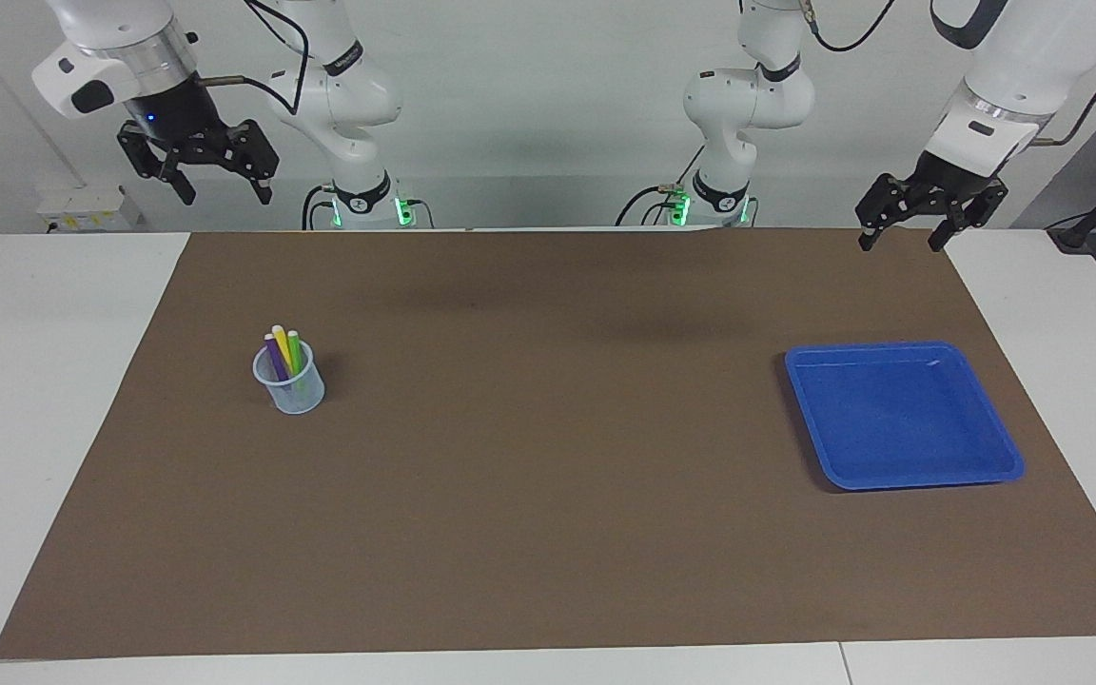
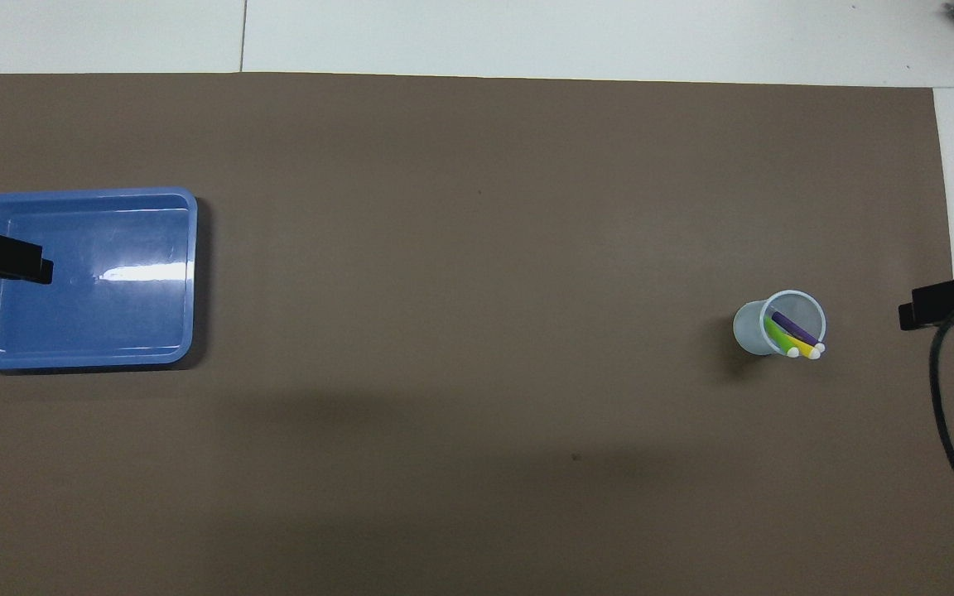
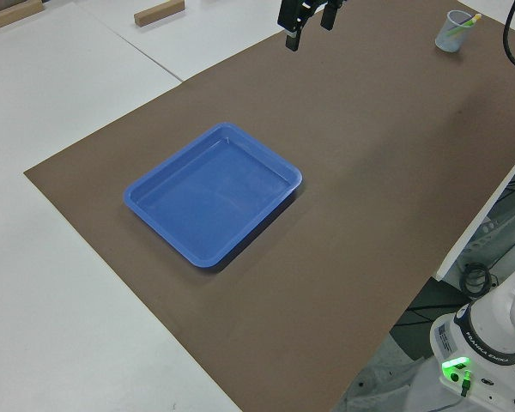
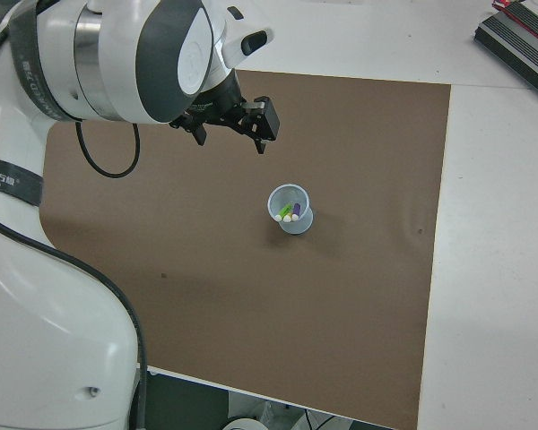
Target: Right arm passes pens to left for tray arrangement
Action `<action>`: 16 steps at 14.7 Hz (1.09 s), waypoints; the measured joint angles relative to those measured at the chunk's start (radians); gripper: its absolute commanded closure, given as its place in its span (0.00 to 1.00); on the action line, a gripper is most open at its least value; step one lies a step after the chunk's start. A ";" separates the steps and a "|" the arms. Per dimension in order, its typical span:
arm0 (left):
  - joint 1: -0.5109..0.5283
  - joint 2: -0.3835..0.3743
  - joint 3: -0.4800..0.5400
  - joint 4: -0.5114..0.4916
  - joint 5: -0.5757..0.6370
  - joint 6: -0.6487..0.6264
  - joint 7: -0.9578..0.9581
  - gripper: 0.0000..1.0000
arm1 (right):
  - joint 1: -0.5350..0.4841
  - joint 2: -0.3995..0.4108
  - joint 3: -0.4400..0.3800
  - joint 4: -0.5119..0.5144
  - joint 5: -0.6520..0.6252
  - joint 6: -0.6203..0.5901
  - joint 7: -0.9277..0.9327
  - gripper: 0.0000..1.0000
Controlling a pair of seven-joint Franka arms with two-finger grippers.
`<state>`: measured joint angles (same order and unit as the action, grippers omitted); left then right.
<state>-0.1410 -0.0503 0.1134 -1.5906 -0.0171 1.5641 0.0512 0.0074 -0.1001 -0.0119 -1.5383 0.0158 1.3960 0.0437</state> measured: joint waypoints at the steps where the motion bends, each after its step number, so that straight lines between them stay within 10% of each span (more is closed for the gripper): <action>1: 0.000 0.000 0.000 0.000 0.000 0.000 0.000 0.00 | 0.000 0.000 0.001 0.000 0.000 0.000 0.000 0.00; 16: 0.000 0.000 0.003 0.000 0.000 0.000 0.000 0.00 | 0.000 -0.005 -0.022 0.000 0.001 -0.002 0.000 0.00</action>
<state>-0.1410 -0.0503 0.1159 -1.5908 -0.0169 1.5641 0.0512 0.0073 -0.1050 -0.0343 -1.5386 0.0166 1.3938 0.0437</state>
